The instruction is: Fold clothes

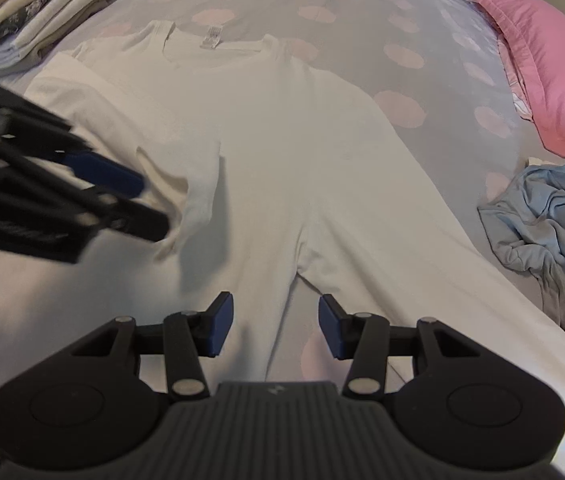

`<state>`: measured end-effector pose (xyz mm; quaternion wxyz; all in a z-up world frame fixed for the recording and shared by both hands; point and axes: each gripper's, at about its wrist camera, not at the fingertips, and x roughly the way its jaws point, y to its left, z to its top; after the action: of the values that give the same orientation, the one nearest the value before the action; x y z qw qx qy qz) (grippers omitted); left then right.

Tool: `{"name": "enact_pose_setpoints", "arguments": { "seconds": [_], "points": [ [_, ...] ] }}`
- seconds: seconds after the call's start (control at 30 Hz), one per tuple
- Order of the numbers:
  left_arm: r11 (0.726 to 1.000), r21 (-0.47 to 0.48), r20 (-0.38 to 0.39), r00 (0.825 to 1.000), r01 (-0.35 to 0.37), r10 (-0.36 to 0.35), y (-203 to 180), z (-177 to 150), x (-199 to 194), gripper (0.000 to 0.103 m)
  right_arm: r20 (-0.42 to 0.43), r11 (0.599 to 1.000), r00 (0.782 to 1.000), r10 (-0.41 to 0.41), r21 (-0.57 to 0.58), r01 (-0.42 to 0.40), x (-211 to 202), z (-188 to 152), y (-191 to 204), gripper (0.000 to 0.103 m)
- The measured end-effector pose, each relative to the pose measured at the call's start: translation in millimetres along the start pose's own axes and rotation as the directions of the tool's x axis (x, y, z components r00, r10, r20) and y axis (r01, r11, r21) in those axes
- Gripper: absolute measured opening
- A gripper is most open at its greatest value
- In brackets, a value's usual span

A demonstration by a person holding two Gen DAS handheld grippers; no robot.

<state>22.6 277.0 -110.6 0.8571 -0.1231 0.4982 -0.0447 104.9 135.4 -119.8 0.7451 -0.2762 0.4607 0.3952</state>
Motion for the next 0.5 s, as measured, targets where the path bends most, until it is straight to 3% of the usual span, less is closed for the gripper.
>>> {"name": "enact_pose_setpoints", "arguments": {
  "seconds": [0.17, 0.27, 0.4, 0.5],
  "points": [
    [0.995, -0.012, 0.019, 0.994, -0.104, 0.104, 48.1, -22.4, -46.3, 0.044, 0.056, 0.996, 0.998, 0.033, 0.085, -0.038, -4.4, 11.4, -5.6, 0.051],
    [0.981, -0.045, 0.011, 0.982, -0.189, 0.19, 86.1, -40.8, -68.8, 0.045, 0.094, 0.988, 0.993, 0.071, 0.131, -0.083, -4.3, 20.8, -3.7, 0.051],
    [0.958, -0.104, -0.018, 0.964, -0.267, 0.267, 134.0, -68.5, -88.3, 0.045, 0.121, 0.99, 0.986, 0.113, 0.07, -0.122, -2.3, 34.2, 18.6, 0.051],
    [0.946, -0.152, -0.043, 0.958, -0.288, 0.284, 159.8, -80.1, -87.8, 0.045, 0.126, 0.992, 0.984, 0.129, -0.017, -0.127, 3.6, 44.1, 38.9, 0.051]
  ]
}}
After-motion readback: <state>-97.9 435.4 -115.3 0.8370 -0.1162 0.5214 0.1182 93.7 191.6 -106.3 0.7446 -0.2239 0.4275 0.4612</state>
